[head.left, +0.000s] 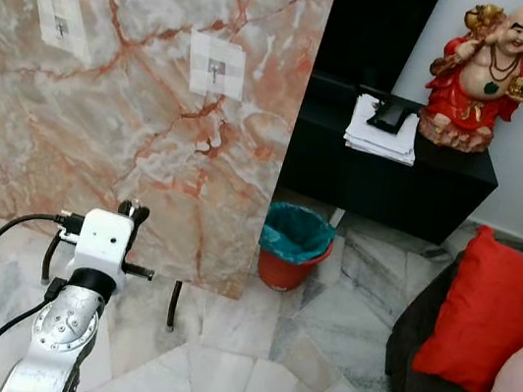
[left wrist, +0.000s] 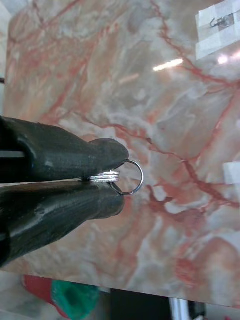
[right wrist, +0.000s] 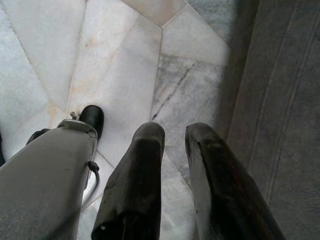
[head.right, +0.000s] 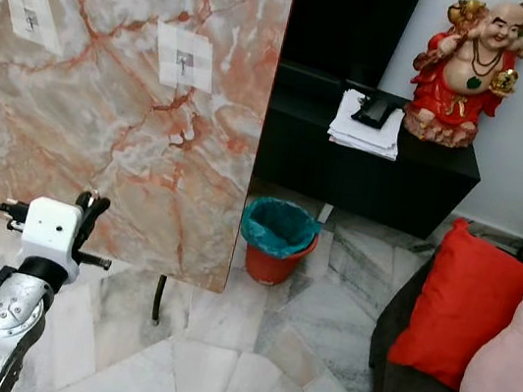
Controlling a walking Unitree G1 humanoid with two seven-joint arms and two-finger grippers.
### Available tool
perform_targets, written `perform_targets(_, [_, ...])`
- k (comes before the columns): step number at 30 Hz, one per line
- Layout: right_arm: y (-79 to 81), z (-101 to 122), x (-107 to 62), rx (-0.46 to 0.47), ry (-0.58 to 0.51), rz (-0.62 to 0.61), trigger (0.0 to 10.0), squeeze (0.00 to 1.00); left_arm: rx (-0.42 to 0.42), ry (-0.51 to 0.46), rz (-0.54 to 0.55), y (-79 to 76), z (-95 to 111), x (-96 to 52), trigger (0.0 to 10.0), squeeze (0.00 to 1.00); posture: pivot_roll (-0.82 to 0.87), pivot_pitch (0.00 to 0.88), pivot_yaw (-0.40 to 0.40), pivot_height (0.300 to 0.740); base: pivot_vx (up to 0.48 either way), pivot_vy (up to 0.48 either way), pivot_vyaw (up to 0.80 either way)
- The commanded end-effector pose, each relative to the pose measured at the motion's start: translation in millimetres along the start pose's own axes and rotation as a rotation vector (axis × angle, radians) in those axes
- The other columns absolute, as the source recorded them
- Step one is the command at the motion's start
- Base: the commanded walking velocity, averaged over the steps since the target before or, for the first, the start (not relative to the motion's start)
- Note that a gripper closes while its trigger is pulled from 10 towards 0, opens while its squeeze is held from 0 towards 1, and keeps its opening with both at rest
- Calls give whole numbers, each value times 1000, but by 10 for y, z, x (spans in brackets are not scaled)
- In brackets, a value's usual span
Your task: Hang keys on a hook
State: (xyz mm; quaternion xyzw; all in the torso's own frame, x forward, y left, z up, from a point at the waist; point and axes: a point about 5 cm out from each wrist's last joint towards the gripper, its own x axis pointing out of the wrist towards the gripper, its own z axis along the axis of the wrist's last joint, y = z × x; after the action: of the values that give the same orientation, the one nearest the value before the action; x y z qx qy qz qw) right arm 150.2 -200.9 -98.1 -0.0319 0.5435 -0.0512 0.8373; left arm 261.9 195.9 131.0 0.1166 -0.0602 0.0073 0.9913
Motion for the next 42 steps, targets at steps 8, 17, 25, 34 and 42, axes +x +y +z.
perform_targets(8, [-12, 6, 0, 5, -7, -9, 10000, 0, -75, -37, -10, -13, 92, 27, 10000, 0, 48, 0, -106, 740, 0, 0, 0])
perform_targets(17, [-1, 15, 0, 1, -10, -7, 10000, 0, -73, -35, -33, -49, 91, 15, 10000, 0, 49, 0, -106, 740, 112, 0, 0])
perform_targets(25, [2, 30, 0, 6, -22, -5, 10000, 0, -79, -36, -37, -54, 90, 11, 10000, 0, 50, 0, -105, 740, 269, 0, 0])
perform_targets(34, [1, 18, 0, -2, -19, -3, 10000, 0, -82, -38, -41, -72, 94, 7, 10000, 0, 52, 0, -105, 740, 294, 0, 0])
perform_targets(42, [15, 12, 0, -6, -17, 2, 10000, 0, -85, -39, -41, -84, 101, 15, 10000, 0, 52, 0, -106, 740, 304, 0, 0])
